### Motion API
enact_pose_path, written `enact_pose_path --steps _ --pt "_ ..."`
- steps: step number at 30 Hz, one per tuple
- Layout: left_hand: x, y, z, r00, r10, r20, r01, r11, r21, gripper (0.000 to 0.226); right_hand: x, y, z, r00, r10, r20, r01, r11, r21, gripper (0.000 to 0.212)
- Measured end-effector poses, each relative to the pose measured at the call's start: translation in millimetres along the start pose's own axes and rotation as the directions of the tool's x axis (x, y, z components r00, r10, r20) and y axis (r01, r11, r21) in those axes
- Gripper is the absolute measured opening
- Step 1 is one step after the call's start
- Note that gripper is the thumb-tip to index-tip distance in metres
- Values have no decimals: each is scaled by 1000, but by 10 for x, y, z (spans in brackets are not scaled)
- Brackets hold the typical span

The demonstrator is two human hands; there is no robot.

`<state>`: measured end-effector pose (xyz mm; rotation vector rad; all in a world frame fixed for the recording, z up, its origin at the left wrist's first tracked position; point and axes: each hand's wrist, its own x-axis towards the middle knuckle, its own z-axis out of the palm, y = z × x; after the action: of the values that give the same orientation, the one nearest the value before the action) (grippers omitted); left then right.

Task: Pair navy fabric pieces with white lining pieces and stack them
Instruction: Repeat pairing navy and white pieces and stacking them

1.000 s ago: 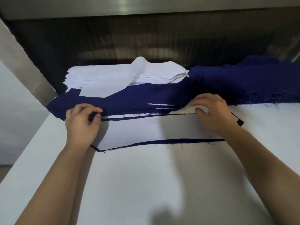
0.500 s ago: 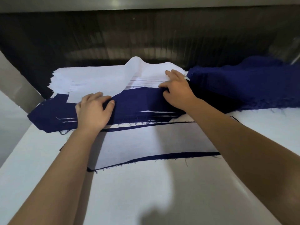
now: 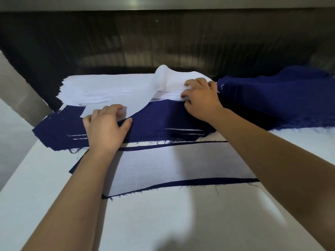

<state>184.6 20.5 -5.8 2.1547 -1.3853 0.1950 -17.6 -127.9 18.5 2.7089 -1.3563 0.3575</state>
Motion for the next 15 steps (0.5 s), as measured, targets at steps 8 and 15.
enact_pose_path --steps 8,15 --pt "-40 -15 -6 992 61 -108 -63 998 -16 14 92 -49 -14 997 -16 76 15 1000 6 26" --pt "-51 -30 -73 985 30 -171 -45 995 -85 14 14 -70 -42 997 -22 -68 24 999 25 11"
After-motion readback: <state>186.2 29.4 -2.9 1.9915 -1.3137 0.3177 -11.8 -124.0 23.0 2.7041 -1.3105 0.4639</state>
